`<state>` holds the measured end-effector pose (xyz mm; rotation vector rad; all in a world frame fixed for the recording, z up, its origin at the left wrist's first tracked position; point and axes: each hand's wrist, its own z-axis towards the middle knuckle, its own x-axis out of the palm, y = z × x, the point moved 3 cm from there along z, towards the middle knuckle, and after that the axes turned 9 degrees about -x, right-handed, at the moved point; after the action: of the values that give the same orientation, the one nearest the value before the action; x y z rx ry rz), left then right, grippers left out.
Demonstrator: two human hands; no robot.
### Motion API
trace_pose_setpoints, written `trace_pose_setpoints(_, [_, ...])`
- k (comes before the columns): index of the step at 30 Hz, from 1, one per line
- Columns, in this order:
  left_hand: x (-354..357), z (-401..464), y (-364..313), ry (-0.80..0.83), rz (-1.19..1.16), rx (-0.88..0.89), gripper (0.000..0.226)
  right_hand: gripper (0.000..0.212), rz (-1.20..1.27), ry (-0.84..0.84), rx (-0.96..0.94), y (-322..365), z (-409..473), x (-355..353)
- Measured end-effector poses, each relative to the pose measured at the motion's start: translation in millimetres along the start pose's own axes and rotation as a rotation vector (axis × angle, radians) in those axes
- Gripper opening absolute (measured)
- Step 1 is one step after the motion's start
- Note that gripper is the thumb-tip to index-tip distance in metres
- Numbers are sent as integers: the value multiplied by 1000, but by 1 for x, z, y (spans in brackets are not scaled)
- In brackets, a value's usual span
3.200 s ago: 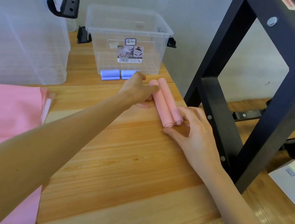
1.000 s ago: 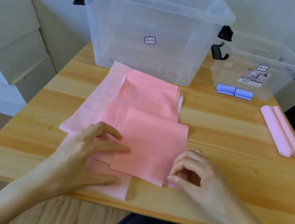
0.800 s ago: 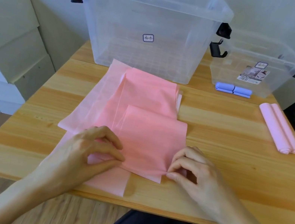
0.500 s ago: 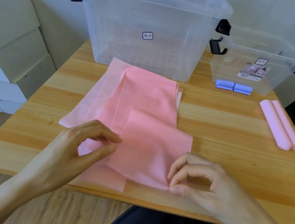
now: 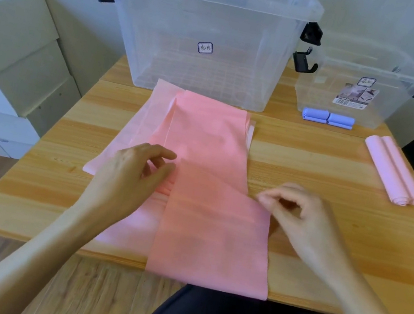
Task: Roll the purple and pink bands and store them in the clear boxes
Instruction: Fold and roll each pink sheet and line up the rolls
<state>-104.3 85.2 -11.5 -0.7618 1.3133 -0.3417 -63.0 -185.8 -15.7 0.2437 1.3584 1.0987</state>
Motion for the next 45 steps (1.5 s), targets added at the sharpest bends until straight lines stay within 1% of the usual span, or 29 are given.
trace_pose_setpoints(2, [4,8,-3,-6,52,-8,20,17,-156,-33,10,-13,12,2])
trace_pose_setpoints(4, [6,12,-5,34,65,-12,15,19,-195,-13,27,-18,19,5])
trace_pose_setpoints(6, [6,10,-10,84,26,5,9,17,-162,13,34,-15,20,6])
trace_pose_setpoints(10, [-2,-4,-10,91,-19,59,10,9,-110,19,3,-8,12,8])
trace_pose_setpoints(13, [-3,-14,-5,120,11,83,13,19,-133,28,-31,-8,4,13])
trace_pose_setpoints(15, [-1,-18,-5,143,-2,57,13,22,-136,5,-50,-7,3,16])
trace_pose_setpoints(18, [3,-18,-7,171,-104,-27,12,18,-87,-22,-19,-8,5,17])
trace_pose_setpoints(21, [5,-14,-10,137,-209,-82,23,15,-38,-58,12,-10,8,16])
trace_pose_setpoints(23, [5,-10,-12,130,-259,-120,34,18,-72,-91,14,-14,11,14])
trace_pose_setpoints(25, [5,-6,-14,144,-275,-125,39,21,-116,-88,26,-16,15,14])
trace_pose_setpoints(29, [3,-4,-16,177,-323,-119,34,6,-50,-83,31,-16,16,17])
trace_pose_setpoints(32, [-2,-6,-18,177,-366,-115,24,4,-65,-79,-1,-16,15,19])
trace_pose_setpoints(35, [-10,-6,-17,152,-350,-121,19,7,11,-89,-23,-11,14,17])
trace_pose_setpoints(38, [-22,-7,-16,80,-291,-109,20,9,136,-94,-60,2,12,10])
trace_pose_setpoints(42, [-38,-16,-23,4,-175,-57,17,5,251,-62,-82,20,6,2])
trace_pose_setpoints(45, [-48,-22,-26,6,-129,14,8,4,306,-68,-90,32,1,-4])
